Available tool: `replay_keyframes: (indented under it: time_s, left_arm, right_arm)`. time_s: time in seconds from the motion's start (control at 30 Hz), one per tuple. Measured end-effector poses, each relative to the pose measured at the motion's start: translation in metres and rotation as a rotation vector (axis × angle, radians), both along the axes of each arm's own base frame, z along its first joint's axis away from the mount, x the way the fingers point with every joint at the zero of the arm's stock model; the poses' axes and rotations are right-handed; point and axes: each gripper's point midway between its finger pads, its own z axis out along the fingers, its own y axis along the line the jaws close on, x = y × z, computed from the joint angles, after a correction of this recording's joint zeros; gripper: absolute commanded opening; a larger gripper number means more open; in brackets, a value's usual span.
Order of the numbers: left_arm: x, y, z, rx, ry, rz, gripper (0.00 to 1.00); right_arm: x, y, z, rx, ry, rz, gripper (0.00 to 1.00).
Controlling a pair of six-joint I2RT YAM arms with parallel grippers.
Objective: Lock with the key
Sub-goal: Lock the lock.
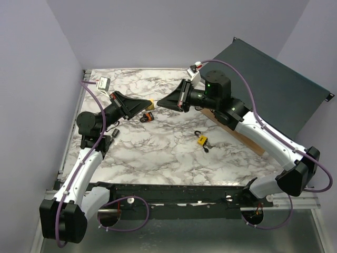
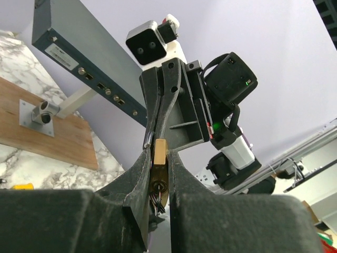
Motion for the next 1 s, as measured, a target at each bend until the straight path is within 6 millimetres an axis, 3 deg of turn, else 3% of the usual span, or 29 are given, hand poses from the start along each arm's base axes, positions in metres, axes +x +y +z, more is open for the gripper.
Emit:
replay_keyframes:
  time_s: [0.3, 0.7, 1.0]
  left_arm:
    - [-0.007, -0.002, -0.001, -0.02, 0.06, -0.054, 0.2]
    - [-0.008, -0.005, -0.018, -0.041, 0.173, -0.105, 0.22]
    - [-0.01, -0.006, -0.018, -0.056, 0.191, -0.132, 0.24]
  right_arm:
    - [-0.006, -0.003, 0.005, -0.027, -0.057, 0.012, 0.01]
    - [-0.004, -0.007, 0.001, -0.058, -0.064, -0.009, 0.01]
    - [0.0, -0.01, 0.004, -0.061, -0.08, -0.043, 0.01]
